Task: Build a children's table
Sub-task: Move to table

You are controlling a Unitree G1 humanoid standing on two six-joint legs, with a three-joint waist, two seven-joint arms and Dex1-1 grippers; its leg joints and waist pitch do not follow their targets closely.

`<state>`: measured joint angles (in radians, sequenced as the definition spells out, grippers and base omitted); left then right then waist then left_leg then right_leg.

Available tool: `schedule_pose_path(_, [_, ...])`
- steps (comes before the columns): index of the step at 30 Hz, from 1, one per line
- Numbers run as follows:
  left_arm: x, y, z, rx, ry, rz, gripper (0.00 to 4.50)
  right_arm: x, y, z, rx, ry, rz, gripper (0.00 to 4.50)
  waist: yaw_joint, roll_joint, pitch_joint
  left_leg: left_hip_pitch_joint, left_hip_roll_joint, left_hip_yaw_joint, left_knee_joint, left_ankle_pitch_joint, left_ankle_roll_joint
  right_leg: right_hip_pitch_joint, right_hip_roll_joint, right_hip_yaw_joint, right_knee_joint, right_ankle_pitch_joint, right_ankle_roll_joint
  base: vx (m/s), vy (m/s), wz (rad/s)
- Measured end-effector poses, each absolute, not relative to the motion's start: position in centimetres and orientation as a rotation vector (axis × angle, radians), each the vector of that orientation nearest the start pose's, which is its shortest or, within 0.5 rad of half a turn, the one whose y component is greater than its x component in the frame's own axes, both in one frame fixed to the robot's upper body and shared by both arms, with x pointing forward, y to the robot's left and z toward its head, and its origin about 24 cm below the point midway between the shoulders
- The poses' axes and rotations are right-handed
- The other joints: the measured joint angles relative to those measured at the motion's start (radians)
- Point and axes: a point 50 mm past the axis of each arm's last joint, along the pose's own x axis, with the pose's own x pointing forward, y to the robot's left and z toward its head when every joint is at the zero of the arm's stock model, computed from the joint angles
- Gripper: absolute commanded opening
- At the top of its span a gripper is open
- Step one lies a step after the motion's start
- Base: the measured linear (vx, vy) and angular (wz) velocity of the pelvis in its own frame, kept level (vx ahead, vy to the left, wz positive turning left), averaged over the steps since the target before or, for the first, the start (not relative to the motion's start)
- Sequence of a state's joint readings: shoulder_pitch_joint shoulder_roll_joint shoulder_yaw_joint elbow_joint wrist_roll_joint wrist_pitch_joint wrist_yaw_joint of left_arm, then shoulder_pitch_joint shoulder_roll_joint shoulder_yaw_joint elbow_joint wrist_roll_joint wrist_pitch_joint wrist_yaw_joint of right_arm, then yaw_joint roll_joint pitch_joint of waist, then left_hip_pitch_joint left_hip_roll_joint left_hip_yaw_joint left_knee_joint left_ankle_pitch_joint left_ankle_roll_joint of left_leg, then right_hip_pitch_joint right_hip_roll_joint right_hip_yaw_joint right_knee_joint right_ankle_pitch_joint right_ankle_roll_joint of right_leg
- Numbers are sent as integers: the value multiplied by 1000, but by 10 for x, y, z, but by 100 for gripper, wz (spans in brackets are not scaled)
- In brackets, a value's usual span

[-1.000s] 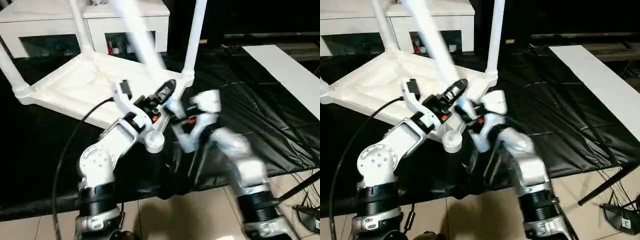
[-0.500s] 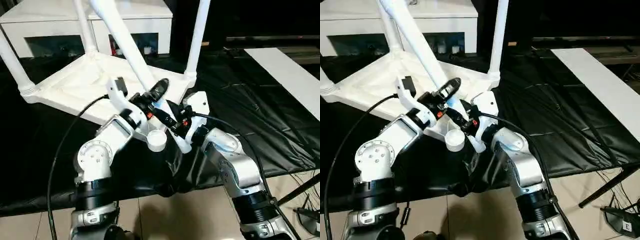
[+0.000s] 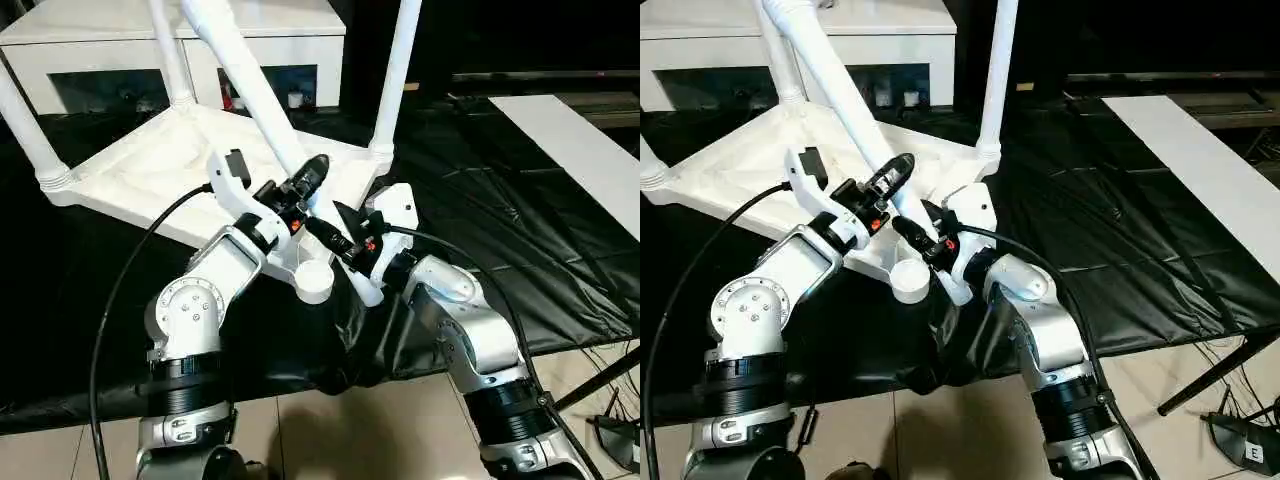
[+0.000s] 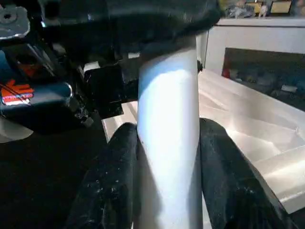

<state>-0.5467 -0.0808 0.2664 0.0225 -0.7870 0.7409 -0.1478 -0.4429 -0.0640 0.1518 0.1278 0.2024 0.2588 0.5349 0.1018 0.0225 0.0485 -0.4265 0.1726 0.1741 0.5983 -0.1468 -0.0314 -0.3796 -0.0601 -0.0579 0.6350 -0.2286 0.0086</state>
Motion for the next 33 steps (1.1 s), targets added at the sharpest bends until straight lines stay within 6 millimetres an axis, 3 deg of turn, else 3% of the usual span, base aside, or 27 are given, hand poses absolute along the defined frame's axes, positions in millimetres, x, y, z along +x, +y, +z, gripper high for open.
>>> schedule_pose_path(8, [323, 99, 143, -734, 141, -617, 172, 310, -66, 108, 48, -30, 829, 141, 0, 0, 0, 0, 0, 0, 0, 0, 0, 0, 0, 0, 0, 0, 0, 0, 0, 0])
schedule_pose_path(10, [323, 100, 142, -734, 143, -618, 170, 310, -66, 108, 49, -27, 832, 210, 0, 0, 0, 0, 0, 0, 0, 0, 0, 0, 0, 0, 0, 0, 0, 0, 0, 0])
schedule_pose_path(12, [322, 98, 142, -739, 148, -640, 169, 310, -66, 108, 54, -27, 832, 211, 1, 0, 0, 0, 0, 0, 0, 0, 0, 0, 0, 0, 0, 0, 0, 0, 0, 0])
schedule_pose_path(14, [322, 98, 142, -745, 150, -647, 169, 310, -65, 109, 72, -32, 835, 248, 0, 0, 0, 0, 0, 0, 0, 0, 0, 0, 0, 0, 0, 1, 0, 0, 0, 0])
schedule_pose_path(20, [325, 104, 143, -761, 123, -619, 168, 309, -65, 111, 97, -34, 854, 291, 0, 0, 0, 1, 0, 0, 0, 0, 0, 0, 0, 0, 1, 1, 0, 0, 0, 0])
schedule_pose_path(24, [331, 123, 150, -663, 88, -575, 168, 305, -70, 118, 97, -63, 902, 322, 0, 0, 0, 1, 0, 0, 0, 0, 0, 0, 0, 0, 1, 1, 0, 0, 0, 0])
schedule_pose_path(33, [340, 176, 173, -427, 26, -521, 168, 308, -114, 139, 7, -94, 944, 392, 13, -3, 0, 2, 0, 1, 2, 0, 0, 0, 0, 1, 3, 1, 0, 0, 0, 0])
